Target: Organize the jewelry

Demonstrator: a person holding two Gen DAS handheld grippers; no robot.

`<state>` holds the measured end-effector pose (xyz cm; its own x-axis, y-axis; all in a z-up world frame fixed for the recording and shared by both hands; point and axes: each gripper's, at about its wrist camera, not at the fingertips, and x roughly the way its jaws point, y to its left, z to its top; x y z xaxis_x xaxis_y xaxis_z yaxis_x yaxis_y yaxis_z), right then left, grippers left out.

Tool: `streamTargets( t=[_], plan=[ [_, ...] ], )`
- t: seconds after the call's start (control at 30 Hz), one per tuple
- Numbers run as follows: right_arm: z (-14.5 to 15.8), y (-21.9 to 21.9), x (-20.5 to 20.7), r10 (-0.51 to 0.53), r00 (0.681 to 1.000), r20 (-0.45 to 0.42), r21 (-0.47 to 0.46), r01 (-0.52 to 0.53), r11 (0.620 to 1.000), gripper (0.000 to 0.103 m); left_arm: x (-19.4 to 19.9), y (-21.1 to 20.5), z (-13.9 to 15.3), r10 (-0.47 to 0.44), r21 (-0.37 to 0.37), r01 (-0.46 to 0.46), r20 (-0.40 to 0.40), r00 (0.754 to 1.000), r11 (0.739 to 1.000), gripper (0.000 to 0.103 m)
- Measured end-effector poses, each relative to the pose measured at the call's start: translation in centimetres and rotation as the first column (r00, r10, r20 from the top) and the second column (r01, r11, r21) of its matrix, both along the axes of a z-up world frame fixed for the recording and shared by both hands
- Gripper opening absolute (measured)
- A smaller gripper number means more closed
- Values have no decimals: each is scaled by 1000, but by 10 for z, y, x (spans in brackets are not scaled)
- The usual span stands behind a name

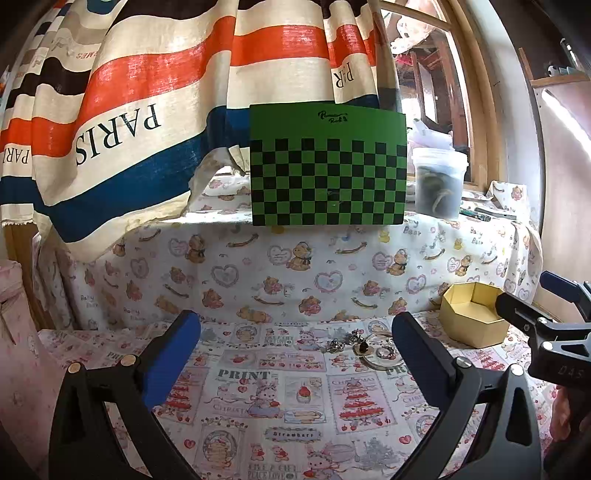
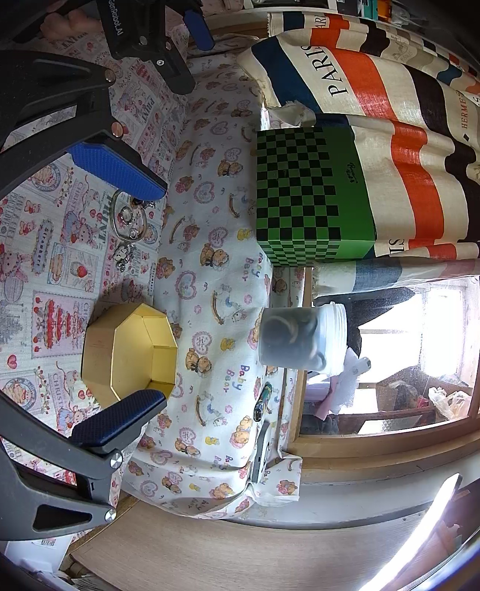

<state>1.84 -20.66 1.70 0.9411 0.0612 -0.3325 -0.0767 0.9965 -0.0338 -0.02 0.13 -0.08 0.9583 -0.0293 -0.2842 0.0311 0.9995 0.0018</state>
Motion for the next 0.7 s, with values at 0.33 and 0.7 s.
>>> streamTargets(
  t=[0.33,0.7],
  plan=[
    [0,0,0,0,1000,-1,1,0,1000,103,1,1,0,3,-2,-3,-6,1000,1000,103],
    [0,0,0,0,1000,-1,2,0,1000,103,2,3,0,12,3,-12,-13,1000,1000,103]
  ],
)
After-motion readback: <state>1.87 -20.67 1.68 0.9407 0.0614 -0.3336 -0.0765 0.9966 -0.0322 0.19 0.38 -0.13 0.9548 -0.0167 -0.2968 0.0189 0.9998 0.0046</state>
